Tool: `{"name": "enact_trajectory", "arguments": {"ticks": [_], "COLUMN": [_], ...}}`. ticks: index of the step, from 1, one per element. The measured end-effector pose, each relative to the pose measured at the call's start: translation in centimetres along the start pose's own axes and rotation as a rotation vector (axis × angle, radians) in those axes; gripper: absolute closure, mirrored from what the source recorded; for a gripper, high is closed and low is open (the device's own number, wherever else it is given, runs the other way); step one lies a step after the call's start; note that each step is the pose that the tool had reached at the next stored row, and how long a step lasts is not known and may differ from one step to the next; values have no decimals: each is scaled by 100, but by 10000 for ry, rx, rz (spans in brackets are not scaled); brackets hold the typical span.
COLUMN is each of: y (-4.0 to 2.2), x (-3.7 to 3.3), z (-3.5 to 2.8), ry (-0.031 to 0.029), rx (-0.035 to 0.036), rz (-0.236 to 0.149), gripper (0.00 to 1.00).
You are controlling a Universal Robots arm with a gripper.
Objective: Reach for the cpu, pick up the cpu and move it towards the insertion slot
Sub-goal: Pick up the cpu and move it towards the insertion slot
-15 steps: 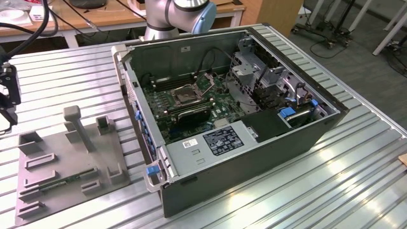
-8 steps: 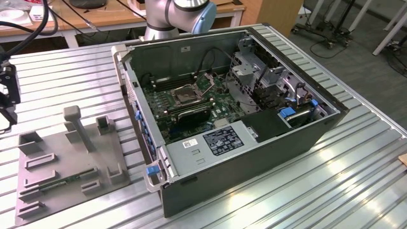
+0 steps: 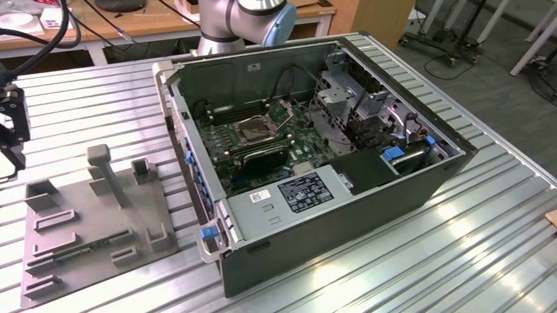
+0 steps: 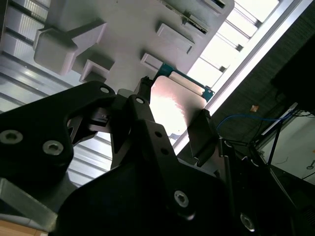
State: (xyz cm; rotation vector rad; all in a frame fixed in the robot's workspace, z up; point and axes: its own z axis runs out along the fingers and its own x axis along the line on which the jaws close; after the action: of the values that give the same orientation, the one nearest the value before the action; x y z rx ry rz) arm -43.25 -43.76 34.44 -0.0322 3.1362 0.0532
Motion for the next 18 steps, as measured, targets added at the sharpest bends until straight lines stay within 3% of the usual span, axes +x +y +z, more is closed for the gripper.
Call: {"name": "enact_trajectory", "arguments": {"ticks": [18], "y": [-1], "x": [-49], "z": [0], "ry": [1], "rx": [0], "rz": [0], "gripper": [46]}}
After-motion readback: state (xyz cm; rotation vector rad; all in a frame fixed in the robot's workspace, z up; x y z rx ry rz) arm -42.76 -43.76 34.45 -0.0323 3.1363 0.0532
